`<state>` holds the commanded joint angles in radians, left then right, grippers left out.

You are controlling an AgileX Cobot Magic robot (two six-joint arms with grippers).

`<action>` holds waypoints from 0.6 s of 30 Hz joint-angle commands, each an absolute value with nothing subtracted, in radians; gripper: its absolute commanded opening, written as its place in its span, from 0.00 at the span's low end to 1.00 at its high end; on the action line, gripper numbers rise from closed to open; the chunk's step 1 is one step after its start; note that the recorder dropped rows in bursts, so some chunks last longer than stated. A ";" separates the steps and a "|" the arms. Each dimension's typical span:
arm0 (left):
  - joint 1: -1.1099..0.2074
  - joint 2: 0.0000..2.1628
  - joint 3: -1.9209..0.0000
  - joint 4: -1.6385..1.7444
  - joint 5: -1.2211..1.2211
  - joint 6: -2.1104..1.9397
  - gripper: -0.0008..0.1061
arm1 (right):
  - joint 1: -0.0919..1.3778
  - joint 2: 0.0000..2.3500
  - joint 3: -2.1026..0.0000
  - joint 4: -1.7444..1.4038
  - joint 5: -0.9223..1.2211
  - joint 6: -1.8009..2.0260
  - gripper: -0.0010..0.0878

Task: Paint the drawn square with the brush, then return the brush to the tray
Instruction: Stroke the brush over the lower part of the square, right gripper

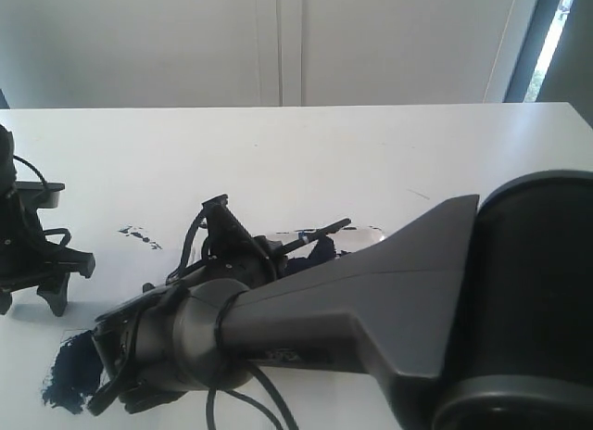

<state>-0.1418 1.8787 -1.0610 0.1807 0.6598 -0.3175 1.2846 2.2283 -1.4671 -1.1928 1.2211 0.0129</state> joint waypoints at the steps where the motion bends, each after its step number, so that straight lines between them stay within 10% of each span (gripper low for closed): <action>1: -0.142 1.879 -1.061 0.181 0.660 -0.317 0.64 | 1.285 2.231 -1.469 -1.197 1.221 0.013 0.01; 18: -0.142 1.879 -1.061 0.181 0.655 -0.317 0.64 | 1.295 2.261 -1.548 -1.194 1.221 0.000 0.01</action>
